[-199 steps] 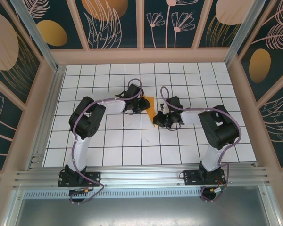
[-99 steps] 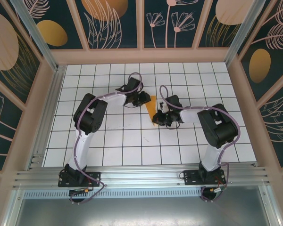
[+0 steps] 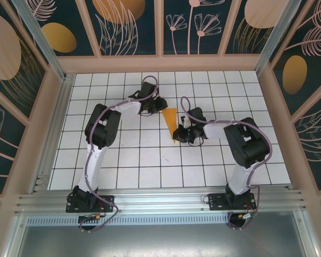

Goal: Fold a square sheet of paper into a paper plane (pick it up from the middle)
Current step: Fold the wing for the fifth time at the center of the table.

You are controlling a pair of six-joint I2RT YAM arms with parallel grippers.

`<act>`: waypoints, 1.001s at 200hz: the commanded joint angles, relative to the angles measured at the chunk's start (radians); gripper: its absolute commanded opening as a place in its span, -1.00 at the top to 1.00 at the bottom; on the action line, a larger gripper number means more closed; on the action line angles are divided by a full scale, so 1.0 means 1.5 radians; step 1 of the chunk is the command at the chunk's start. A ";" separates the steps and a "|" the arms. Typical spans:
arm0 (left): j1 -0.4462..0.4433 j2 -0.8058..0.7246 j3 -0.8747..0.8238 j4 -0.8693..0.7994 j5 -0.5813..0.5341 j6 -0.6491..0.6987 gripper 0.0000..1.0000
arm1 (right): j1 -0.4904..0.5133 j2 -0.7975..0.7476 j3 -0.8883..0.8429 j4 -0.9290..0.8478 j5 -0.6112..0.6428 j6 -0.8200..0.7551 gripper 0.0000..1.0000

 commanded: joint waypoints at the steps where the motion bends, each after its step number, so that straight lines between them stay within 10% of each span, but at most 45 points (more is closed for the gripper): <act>1: 0.034 0.037 0.027 -0.040 -0.073 0.058 0.44 | 0.004 0.042 -0.037 -0.126 0.095 -0.018 0.92; 46: 0.035 -0.051 0.029 -0.072 -0.073 0.102 0.38 | 0.003 0.022 -0.024 -0.112 0.070 -0.020 0.92; 105: -0.001 -0.239 -0.254 0.128 0.061 0.017 0.38 | 0.004 0.037 -0.017 -0.104 0.060 -0.013 0.93; 200: -0.069 -0.177 -0.304 0.176 0.031 -0.030 0.71 | 0.003 0.036 -0.018 -0.111 0.060 -0.016 0.94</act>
